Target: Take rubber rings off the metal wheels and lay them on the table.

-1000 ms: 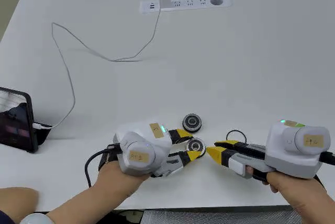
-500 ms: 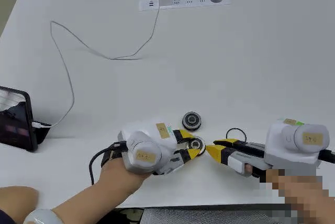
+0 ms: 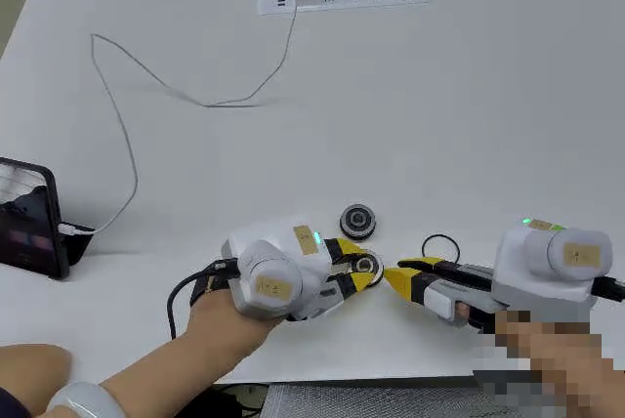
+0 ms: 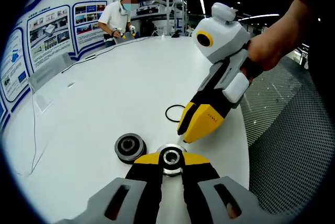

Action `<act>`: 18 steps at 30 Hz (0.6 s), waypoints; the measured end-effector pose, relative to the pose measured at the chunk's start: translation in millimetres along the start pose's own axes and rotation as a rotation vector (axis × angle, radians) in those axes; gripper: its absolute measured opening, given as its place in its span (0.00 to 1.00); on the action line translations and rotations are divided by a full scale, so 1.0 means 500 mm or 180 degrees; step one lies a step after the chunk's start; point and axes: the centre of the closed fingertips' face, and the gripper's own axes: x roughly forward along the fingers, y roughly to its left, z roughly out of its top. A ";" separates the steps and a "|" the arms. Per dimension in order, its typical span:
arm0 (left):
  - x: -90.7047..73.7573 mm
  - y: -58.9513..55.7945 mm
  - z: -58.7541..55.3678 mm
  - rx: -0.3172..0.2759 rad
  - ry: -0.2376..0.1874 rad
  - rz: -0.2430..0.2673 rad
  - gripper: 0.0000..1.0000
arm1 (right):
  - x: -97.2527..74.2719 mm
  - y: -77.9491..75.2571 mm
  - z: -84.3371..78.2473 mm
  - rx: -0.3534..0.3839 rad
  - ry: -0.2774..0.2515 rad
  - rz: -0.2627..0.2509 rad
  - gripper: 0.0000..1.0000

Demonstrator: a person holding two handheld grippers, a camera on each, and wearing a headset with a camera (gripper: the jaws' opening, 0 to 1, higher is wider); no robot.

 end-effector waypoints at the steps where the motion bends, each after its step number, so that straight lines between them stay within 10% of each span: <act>1: 0.000 0.000 0.000 -0.0005 -0.0004 0.0004 0.14 | 0.002 -0.001 -0.001 0.0019 -0.0002 -0.0003 0.16; 18: 0.000 0.000 -0.001 -0.0021 -0.0032 0.0014 0.14 | 0.021 -0.002 -0.009 0.0554 -0.0014 0.0089 0.16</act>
